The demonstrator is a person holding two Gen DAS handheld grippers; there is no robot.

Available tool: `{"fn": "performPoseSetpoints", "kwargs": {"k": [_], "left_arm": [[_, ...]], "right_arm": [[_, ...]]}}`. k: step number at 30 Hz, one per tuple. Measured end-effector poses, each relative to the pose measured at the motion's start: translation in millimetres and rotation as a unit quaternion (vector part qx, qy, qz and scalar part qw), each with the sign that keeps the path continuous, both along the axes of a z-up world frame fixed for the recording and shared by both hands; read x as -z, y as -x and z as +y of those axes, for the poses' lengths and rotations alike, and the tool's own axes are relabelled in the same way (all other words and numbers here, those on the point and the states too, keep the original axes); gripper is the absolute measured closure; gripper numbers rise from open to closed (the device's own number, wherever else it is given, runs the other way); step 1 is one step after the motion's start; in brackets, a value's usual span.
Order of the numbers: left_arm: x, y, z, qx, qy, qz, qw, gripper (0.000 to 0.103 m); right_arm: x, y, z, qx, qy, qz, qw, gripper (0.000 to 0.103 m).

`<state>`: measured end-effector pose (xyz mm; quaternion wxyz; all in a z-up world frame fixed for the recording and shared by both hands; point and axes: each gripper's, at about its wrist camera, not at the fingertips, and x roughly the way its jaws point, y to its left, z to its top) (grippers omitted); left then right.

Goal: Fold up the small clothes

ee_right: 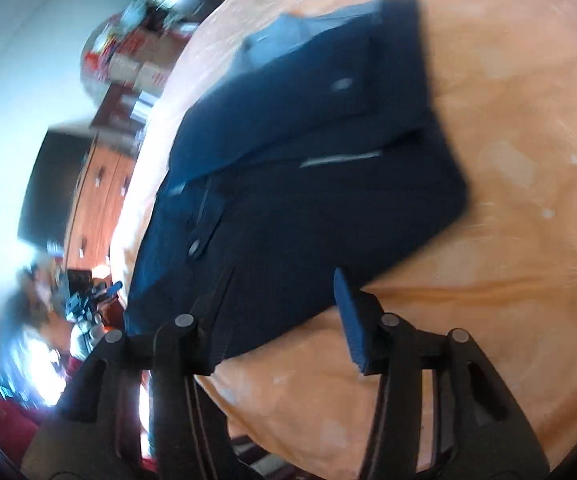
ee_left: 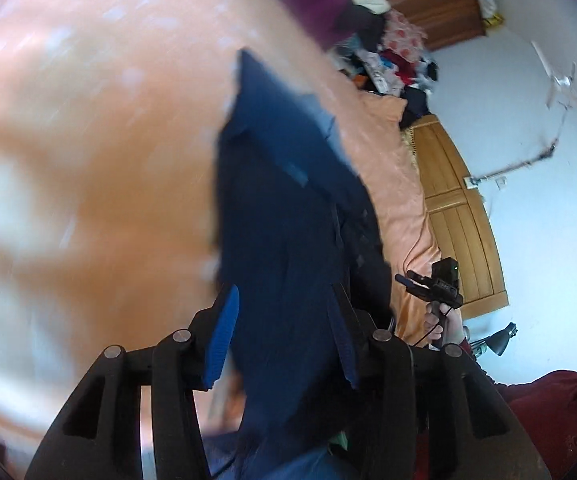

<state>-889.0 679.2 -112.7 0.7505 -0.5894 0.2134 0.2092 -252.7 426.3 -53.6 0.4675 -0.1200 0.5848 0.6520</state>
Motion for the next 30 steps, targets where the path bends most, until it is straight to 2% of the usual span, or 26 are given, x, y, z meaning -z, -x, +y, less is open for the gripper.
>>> {"fn": "performPoseSetpoints", "kwargs": {"k": [3,4,5,8,11,14,18,21,25,27,30], "left_arm": [[11.4,26.4,-34.2,-0.029,0.014,-0.031,0.999,0.055],[16.8,30.8,-41.6,-0.036,0.018,-0.037,0.9985,0.047],[22.2,36.9,-47.8,-0.043,0.023,-0.041,0.9979,0.043],[36.8,47.1,-61.7,-0.056,0.042,-0.05,0.9963,0.043],[41.3,54.5,-68.8,-0.061,0.047,-0.059,0.9953,0.043],[39.8,61.7,-75.6,-0.058,0.045,-0.068,0.995,0.039],[47.9,76.5,-85.4,-0.058,0.071,-0.067,0.9935,0.036],[53.0,64.7,-82.9,-0.014,0.082,-0.063,0.9946,0.035],[58.8,46.1,-78.0,0.028,0.096,-0.072,0.9924,0.035],[58.9,27.6,-77.3,0.061,0.092,-0.05,0.9926,0.035],[61.8,7.2,-73.5,0.083,0.089,-0.025,0.9923,0.04]], "right_arm": [[-25.4,37.1,24.1,-0.058,-0.033,-0.065,0.996,0.044],[-32.9,50.0,34.5,-0.08,-0.044,-0.088,0.992,0.041],[-38.1,69.4,48.4,-0.115,-0.056,-0.121,0.984,0.036],[-38.7,114.3,91.6,-0.205,-0.06,-0.192,0.958,0.035],[-23.3,139.5,129.5,-0.277,-0.049,-0.232,0.931,0.036],[-15.4,158.0,161.5,-0.308,-0.038,-0.256,0.916,0.036],[-34.0,183.9,172.8,-0.332,-0.059,-0.211,0.918,0.037],[-37.6,197.0,170.1,-0.34,-0.061,-0.204,0.916,0.036],[-37.5,192.1,162.4,-0.323,-0.061,-0.193,0.925,0.036],[-36.6,188.9,159.0,-0.312,-0.059,-0.188,0.929,0.036],[-35.8,185.2,153.5,-0.299,-0.056,-0.184,0.935,0.036]]}}
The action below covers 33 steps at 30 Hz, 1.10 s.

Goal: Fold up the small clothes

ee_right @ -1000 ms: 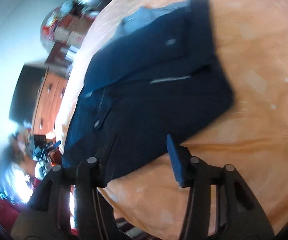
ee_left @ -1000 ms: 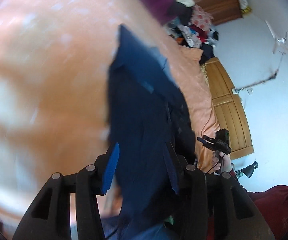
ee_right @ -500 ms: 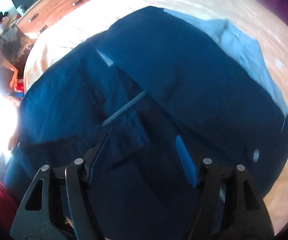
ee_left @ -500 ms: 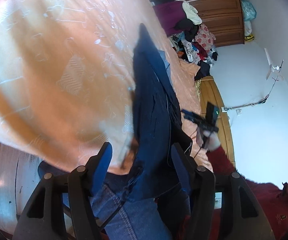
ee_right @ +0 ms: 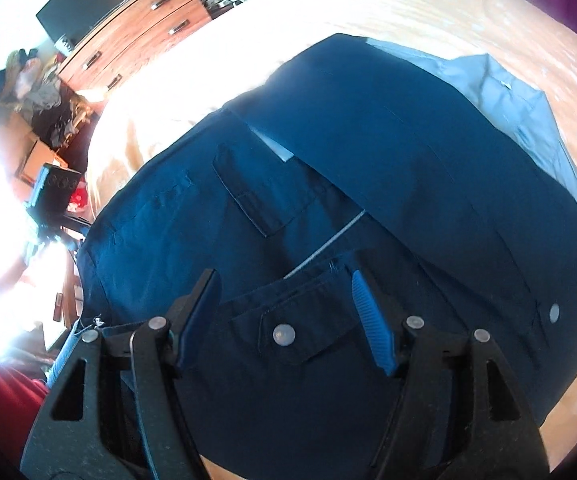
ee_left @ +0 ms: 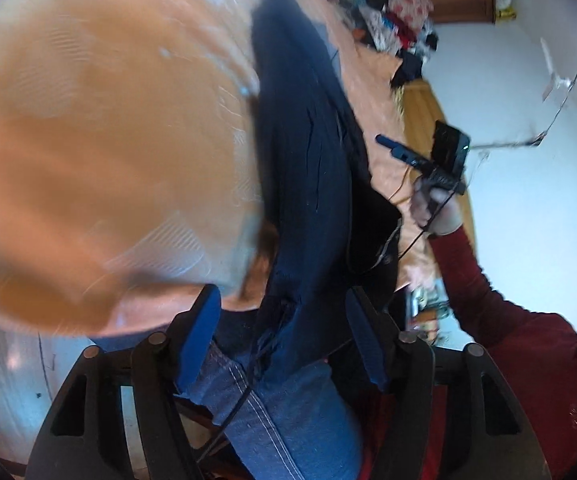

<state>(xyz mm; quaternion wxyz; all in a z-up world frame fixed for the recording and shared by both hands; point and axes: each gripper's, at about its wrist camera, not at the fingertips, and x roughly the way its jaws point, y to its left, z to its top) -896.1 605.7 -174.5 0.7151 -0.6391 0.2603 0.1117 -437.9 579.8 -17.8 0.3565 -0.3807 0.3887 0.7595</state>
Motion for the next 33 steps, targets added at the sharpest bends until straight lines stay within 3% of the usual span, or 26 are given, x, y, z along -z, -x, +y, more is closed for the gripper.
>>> {"fn": "performPoseSetpoints", "kwargs": {"k": [3,5,7,10,11,13,15,16,22,28,30,31,32,33], "left_arm": [[1.5,-14.7,7.4,0.009,-0.01,0.024,0.9996,0.047],[-4.5,-22.1,5.9,0.017,-0.024,0.029,0.9992,0.059],[-10.0,-28.6,6.4,0.017,-0.029,0.028,0.999,0.061],[-0.4,-37.3,11.5,0.016,-0.021,0.045,0.9986,0.065],[3.2,-35.4,13.9,0.01,-0.017,0.044,0.9988,0.071],[2.2,-37.7,15.9,0.005,-0.012,0.026,0.9996,0.072],[3.6,-38.9,15.6,0.013,-0.01,0.027,0.9995,0.086],[5.0,-40.6,16.1,0.012,-0.007,0.028,0.9995,0.088],[13.6,-33.8,20.3,0.002,0.02,0.014,0.9997,0.088],[15.8,-36.3,20.1,-0.003,0.034,0.011,0.9994,0.088],[13.9,-37.1,20.4,-0.004,0.03,0.014,0.9994,0.088],[13.2,-37.3,19.9,-0.006,0.029,0.017,0.9994,0.088],[12.2,-36.0,19.1,-0.008,0.028,0.018,0.9994,0.088],[10.4,-35.9,17.6,-0.011,0.026,0.019,0.9994,0.088]], "right_arm": [[-2.7,-2.9,-6.1,0.011,-0.001,0.006,1.0,0.036],[-6.1,-6.2,-11.6,0.016,-0.005,0.012,1.0,0.036],[-10.1,-9.9,-16.7,0.019,-0.013,0.013,1.0,0.036],[-12.7,-16.2,-17.6,0.019,-0.028,-0.009,0.999,0.036],[-10.8,-18.5,-13.3,0.015,-0.029,-0.026,0.999,0.036],[-5.6,-20.1,-4.0,-0.001,-0.029,-0.056,0.998,0.036],[3.8,-18.9,10.8,-0.028,-0.018,-0.071,0.997,0.036],[9.3,-17.1,18.3,-0.042,-0.009,-0.071,0.997,0.036],[46.6,2.2,53.5,-0.137,0.057,-0.07,0.986,0.036],[67.1,5.0,51.1,-0.156,0.073,-0.052,0.984,0.037],[68.1,5.5,45.2,-0.15,0.065,-0.041,0.986,0.068],[66.3,5.9,39.3,-0.144,0.051,-0.046,0.987,0.078],[61.0,3.6,30.8,-0.133,0.033,-0.05,0.989,0.098],[55.1,-0.5,25.2,-0.122,0.023,-0.044,0.991,0.098]]}}
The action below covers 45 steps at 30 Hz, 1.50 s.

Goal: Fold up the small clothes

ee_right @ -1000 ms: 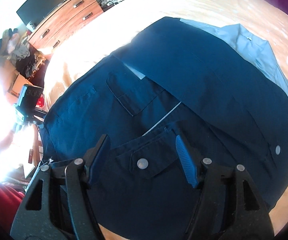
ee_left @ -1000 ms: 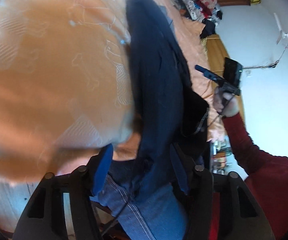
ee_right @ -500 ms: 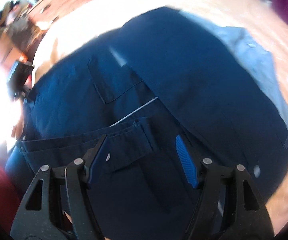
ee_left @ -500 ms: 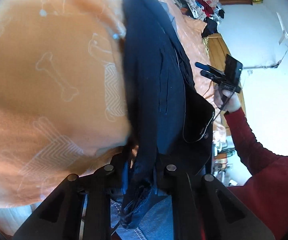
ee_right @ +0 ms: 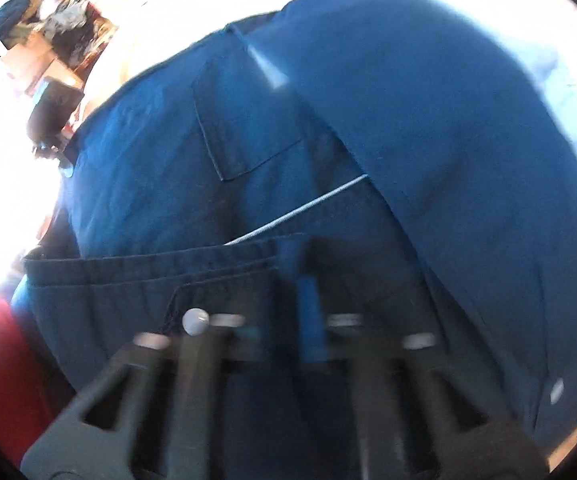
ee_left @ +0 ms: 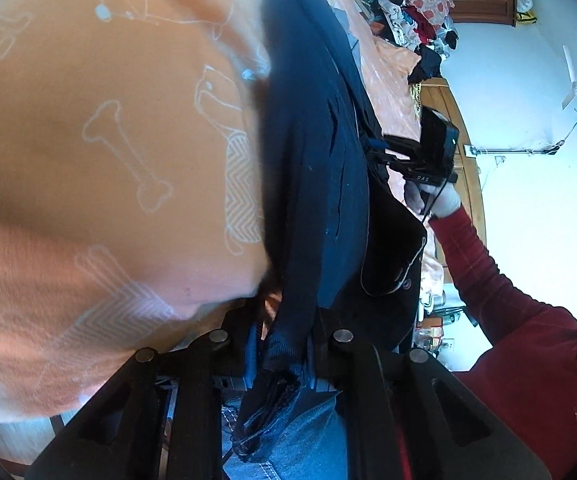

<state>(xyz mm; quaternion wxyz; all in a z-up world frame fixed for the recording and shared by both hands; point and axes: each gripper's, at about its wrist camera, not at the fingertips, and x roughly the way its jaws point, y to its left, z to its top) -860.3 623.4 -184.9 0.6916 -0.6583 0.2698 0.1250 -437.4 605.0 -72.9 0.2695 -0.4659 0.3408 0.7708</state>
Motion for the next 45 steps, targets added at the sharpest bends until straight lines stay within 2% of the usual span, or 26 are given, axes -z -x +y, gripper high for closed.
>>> {"fn": "performPoseSetpoints", "kwargs": {"k": [5,7,11,15,18,20,23,25,26,28,29,31,32,33,35,37,43,44,45], "left_arm": [[-16.0,0.8,-4.2,-0.014,-0.013,-0.016,0.9997,0.09],[-29.6,-4.7,-6.6,-0.011,-0.033,-0.01,0.9993,0.09],[-54.1,-13.4,-5.7,-0.025,-0.055,-0.016,0.9981,0.091],[-100.9,-26.2,19.1,-0.052,-0.09,-0.085,0.991,0.091],[-137.3,-39.2,69.8,-0.085,-0.123,-0.144,0.9783,0.091],[-156.5,-59.5,107.3,-0.09,-0.149,-0.159,0.9718,0.091],[-168.8,-103.4,171.9,-0.086,-0.174,-0.15,0.9693,0.091],[-157.7,-132.8,221.2,-0.086,-0.169,-0.135,0.9726,0.091],[-149.9,-150.2,240.3,-0.084,-0.173,-0.112,0.9748,0.091],[-115.0,-176.7,285.4,-0.11,-0.151,-0.06,0.9806,0.089],[-94.6,-188.0,304.0,-0.108,-0.147,-0.025,0.9828,0.082],[-36.5,-202.0,335.7,-0.115,-0.096,0.038,0.988,0.077],[-9.5,-206.9,345.3,-0.115,-0.083,0.088,0.9859,0.077],[2.5,-213.0,347.1,-0.11,-0.087,0.105,0.9846,0.077],[10.7,-208.9,347.4,-0.127,-0.088,0.082,0.9846,0.077],[2.2,-201.7,344.4,-0.14,-0.104,0.058,0.983,0.075],[-26.8,-187.6,340.0,-0.124,-0.151,0.054,0.9792,0.071],[-34.3,-184.9,337.0,-0.125,-0.157,0.044,0.9787,0.069],[-43.9,-179.2,333.1,-0.122,-0.162,0.035,0.9786,0.067]], "right_arm": [[-66.2,-34.3,-56.5,0.082,-0.095,0.042,0.991,0.099],[-95.5,-55.0,-80.4,0.123,-0.13,0.063,0.982,0.099],[-142.0,-100.0,-122.9,0.206,-0.194,0.097,0.954,0.099],[-165.3,-138.7,-133.8,0.259,-0.229,0.103,0.933,0.099],[-178.3,-170.6,-124.2,0.297,-0.251,0.118,0.914,0.099],[-184.1,-195.1,-114.2,0.322,-0.263,0.127,0.9,0.099],[-174.2,-234.6,-86.4,0.368,-0.262,0.135,0.882,0.099],[-150.8,-264.9,-61.1,0.403,-0.242,0.136,0.872,0.099],[-132.0,-278.7,-45.7,0.419,-0.225,0.134,0.869,0.099],[-91.5,-301.9,-18.8,0.447,-0.189,0.128,0.865,0.099],[-67.7,-312.5,-6.4,0.461,-0.167,0.123,0.862,0.099],[-24.5,-326.0,13.6,0.482,-0.127,0.109,0.86,0.099],[-11.5,-329.4,16.6,0.486,-0.117,0.106,0.86,0.099],[-0.8,-331.2,20.4,0.487,-0.109,0.105,0.86,0.099],[10.4,-334.9,21.6,0.489,-0.106,0.103,0.86,0.099],[14.3,-340.4,18.3,0.494,-0.106,0.111,0.856,0.099],[11.9,-339.9,13.4,0.493,-0.109,0.108,0.856,0.098],[6.2,-337.8,11.9,0.493,-0.112,0.088,0.858,0.093],[-0.8,-335.4,7.3,0.497,-0.125,0.058,0.857,0.075]]}}
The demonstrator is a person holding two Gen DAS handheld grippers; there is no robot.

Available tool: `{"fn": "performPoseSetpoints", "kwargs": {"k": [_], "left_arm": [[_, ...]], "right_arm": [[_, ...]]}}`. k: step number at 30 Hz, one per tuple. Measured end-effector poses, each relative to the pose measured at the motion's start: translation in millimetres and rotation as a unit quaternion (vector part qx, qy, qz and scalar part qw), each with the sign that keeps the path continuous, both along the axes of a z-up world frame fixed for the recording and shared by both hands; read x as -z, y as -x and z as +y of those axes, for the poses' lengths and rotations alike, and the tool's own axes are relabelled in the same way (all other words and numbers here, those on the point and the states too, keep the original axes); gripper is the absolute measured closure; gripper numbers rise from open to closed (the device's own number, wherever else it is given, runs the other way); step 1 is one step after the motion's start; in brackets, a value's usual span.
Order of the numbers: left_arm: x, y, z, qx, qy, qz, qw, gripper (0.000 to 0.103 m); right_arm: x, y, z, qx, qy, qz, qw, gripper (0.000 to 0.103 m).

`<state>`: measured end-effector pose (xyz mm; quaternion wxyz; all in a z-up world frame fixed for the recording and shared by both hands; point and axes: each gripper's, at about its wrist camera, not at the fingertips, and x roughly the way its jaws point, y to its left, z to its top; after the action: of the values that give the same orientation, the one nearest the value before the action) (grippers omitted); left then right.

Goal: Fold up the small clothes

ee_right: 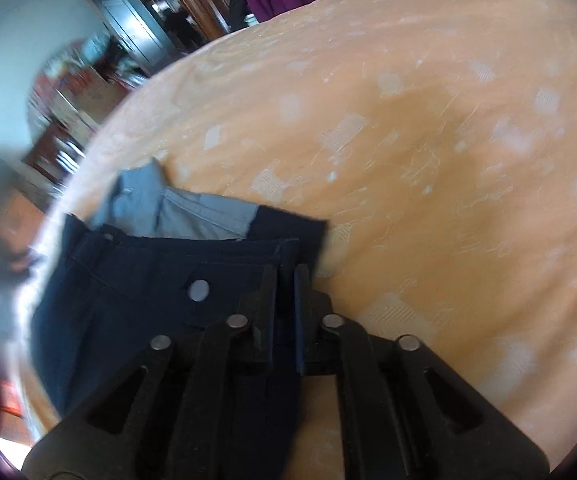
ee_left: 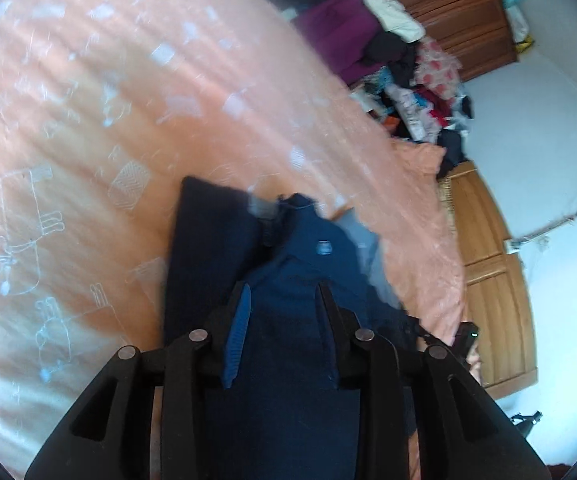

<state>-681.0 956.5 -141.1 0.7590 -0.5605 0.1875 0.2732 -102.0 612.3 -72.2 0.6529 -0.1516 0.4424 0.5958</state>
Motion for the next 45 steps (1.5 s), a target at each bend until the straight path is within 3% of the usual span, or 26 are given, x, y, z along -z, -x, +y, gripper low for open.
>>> {"fn": "performPoseSetpoints", "kwargs": {"k": [1,2,3,5,7,9,11,14,16,20,23,25,26,30,34,36,38,40,45], "left_arm": [[-10.1,5.6,-6.4,0.004,-0.009,-0.002,1.0,0.063],[-17.9,9.0,-14.9,0.005,-0.019,0.0,0.9998,0.063],[-23.2,14.2,-25.8,0.013,-0.026,-0.001,0.9996,0.062],[-28.7,26.5,-49.6,0.029,-0.04,0.013,0.9987,0.054],[-25.1,36.5,-69.6,0.046,-0.045,0.033,0.9974,0.054],[-11.0,46.1,-79.9,0.053,-0.028,0.043,0.9973,0.054],[7.6,54.6,-89.7,0.061,-0.004,0.026,0.9978,0.054],[23.7,54.3,-114.9,0.092,0.0,0.015,0.9957,0.054],[26.9,56.0,-127.5,0.098,0.0,-0.015,0.9951,0.054],[32.0,65.0,-138.6,0.098,-0.005,-0.035,0.9946,0.054],[32.7,71.3,-141.7,0.101,0.0,-0.053,0.9934,0.054],[34.1,78.4,-143.1,0.103,0.004,-0.064,0.9926,0.054],[33.7,81.2,-143.2,0.101,0.007,-0.068,0.9926,0.054],[24.6,98.9,-157.8,0.082,0.009,-0.087,0.9928,0.054],[15.6,118.4,-171.7,0.06,-0.005,-0.091,0.994,0.054],[11.7,125.7,-175.5,0.048,-0.009,-0.095,0.9942,0.054],[7.7,127.5,-179.0,0.044,-0.012,-0.094,0.9946,0.054],[-1.7,121.0,-181.9,0.041,-0.019,-0.092,0.9947,0.053],[-45.4,69.4,-174.2,0.092,-0.061,-0.081,0.9905,0.049]], "right_arm": [[-9.4,2.1,-3.9,0.007,-0.002,-0.025,1.0,0.064],[-21.3,4.1,-10.9,0.018,-0.01,-0.047,0.999,0.047],[-34.4,6.4,-19.0,0.041,-0.019,-0.071,0.996,0.039],[-53.3,14.3,-27.3,0.055,-0.047,-0.082,0.994,0.038],[-64.7,35.5,-19.7,0.03,-0.063,-0.069,0.995,0.04],[-69.2,75.1,7.0,-0.032,-0.07,-0.042,0.996,0.051],[-68.1,121.9,39.8,-0.094,-0.072,-0.017,0.993,0.053],[-54.7,200.6,99.8,-0.187,-0.055,0.014,0.981,0.057],[-41.5,248.0,143.2,-0.231,-0.037,0.006,0.972,0.057],[-2.8,309.7,225.4,-0.253,0.017,0.02,0.967,0.057],[23.0,346.5,257.9,-0.272,0.046,-0.011,0.961,0.051],[24.2,357.0,263.4,-0.281,0.033,-0.033,0.959,0.046],[23.8,356.8,265.6,-0.284,0.029,-0.03,0.958,0.043],[5.8,349.0,248.2,-0.264,0.029,-0.03,0.964,0.047],[-50.4,300.9,161.0,-0.237,-0.055,0.019,0.97,0.045],[-48.8,270.7,122.1,-0.219,-0.046,0.015,0.975,0.041],[-30.8,223.4,79.9,-0.17,-0.003,-0.013,0.985,0.041],[-20.5,179.3,47.9,-0.118,0.025,-0.003,0.993,0.041],[-30.2,102.5,-26.4,-0.034,0.004,0.001,0.999,0.041]]}}
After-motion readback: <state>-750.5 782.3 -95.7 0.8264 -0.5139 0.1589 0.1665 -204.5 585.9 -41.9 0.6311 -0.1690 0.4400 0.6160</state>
